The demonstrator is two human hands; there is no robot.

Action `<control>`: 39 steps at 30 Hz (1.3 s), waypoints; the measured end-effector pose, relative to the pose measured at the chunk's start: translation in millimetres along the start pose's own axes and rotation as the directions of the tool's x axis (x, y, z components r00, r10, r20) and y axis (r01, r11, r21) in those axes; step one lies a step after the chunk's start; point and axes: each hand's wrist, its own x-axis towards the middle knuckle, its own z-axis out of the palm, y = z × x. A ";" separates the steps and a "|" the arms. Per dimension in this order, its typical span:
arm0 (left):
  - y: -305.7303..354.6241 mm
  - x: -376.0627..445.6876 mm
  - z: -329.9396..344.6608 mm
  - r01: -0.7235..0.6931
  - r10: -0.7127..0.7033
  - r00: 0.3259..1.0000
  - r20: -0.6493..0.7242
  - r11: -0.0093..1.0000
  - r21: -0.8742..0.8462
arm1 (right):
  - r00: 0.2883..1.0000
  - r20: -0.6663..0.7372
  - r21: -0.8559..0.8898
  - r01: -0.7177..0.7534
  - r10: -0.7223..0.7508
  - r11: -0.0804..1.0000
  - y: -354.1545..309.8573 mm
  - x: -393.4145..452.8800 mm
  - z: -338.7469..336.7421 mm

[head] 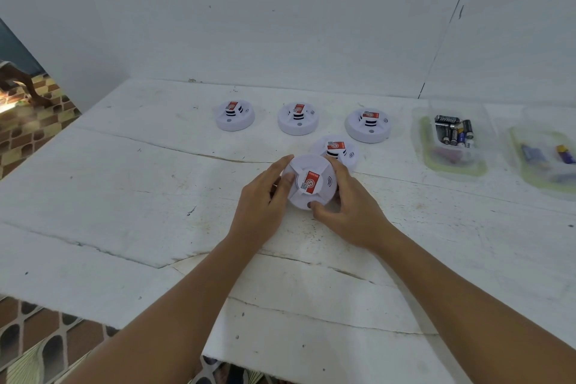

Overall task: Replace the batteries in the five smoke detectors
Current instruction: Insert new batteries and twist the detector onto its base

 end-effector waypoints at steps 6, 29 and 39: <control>-1.9 0.7 0.3 0.001 -0.001 1.000 0.005 1.000 -0.002 | 1.000 -0.009 0.001 0.006 -0.006 1.000 -1.2 -0.7 -0.4; 1.2 -0.7 0.0 0.003 -0.003 1.000 -0.004 1.000 -0.007 | 1.000 -0.018 -0.006 0.018 -0.018 1.000 -1.8 -1.3 0.4; 0.5 -0.5 -0.3 0.013 -0.013 1.000 0.003 1.000 -0.005 | 1.000 -0.022 -0.016 0.005 -0.006 1.000 -1.5 -1.5 0.2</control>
